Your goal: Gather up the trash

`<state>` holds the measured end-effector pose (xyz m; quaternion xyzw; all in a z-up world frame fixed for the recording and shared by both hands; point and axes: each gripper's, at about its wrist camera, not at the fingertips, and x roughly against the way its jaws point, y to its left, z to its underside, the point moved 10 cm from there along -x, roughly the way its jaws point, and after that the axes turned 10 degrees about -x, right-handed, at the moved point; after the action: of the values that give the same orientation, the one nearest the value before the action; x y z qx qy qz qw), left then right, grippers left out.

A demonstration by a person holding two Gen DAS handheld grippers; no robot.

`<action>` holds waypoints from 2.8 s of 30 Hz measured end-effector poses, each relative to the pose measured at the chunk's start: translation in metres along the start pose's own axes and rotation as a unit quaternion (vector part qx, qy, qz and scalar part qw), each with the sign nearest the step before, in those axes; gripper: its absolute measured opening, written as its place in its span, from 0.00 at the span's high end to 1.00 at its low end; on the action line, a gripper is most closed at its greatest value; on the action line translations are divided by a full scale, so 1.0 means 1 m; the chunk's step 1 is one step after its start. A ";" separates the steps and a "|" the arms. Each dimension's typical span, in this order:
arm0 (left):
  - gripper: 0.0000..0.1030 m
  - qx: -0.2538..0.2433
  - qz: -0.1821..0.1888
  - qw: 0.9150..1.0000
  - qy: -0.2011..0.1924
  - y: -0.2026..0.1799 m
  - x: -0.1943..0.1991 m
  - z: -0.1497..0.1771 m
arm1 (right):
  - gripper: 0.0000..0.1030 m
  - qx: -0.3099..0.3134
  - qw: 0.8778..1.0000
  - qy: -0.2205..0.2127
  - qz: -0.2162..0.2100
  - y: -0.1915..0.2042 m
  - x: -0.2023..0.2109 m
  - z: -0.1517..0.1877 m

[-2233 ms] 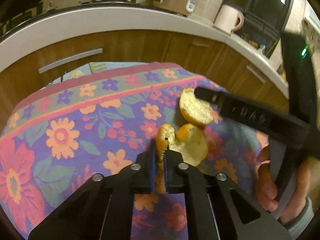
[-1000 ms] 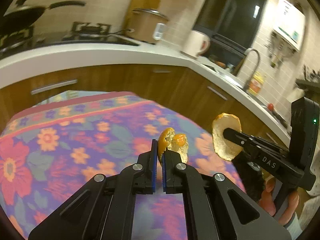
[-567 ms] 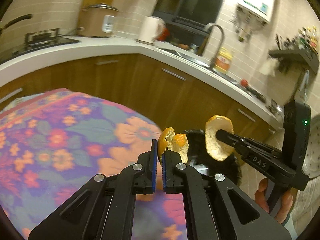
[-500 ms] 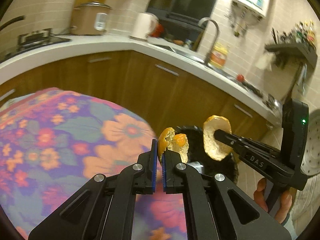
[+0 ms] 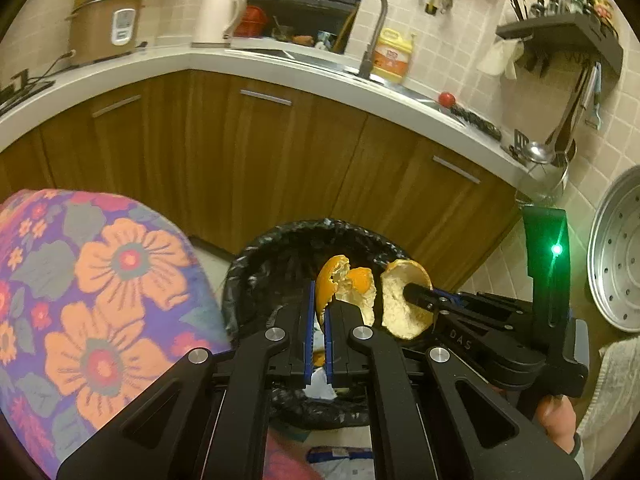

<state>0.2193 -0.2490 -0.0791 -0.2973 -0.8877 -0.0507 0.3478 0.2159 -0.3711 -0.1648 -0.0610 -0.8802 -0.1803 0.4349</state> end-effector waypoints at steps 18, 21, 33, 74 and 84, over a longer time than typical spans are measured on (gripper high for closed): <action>0.51 -0.002 0.032 0.999 -0.022 -0.005 0.026 -0.002 | 0.49 -0.038 0.999 -0.016 -0.024 -0.008 0.030 0.001; 0.47 0.000 0.036 0.999 -0.034 -0.003 0.039 0.001 | 0.49 -0.024 0.998 -0.039 -0.031 0.006 0.050 0.003; 0.41 0.027 -0.062 0.994 -0.081 0.043 0.108 0.036 | 0.49 0.021 0.994 -0.100 -0.034 0.060 0.102 0.027; 0.14 0.043 -0.237 0.959 -0.147 0.099 0.166 0.053 | 0.34 0.077 0.978 -0.184 -0.065 0.143 0.112 0.055; 0.11 0.034 -0.244 0.959 -0.143 0.095 0.164 0.054 | 0.34 0.083 0.977 -0.188 -0.054 0.143 0.117 0.052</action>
<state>0.1458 -0.0748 -0.0243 -0.0634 -0.9749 -0.0608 0.2046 0.1432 -0.2245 -0.0638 -0.0101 -0.9600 -0.1153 0.2550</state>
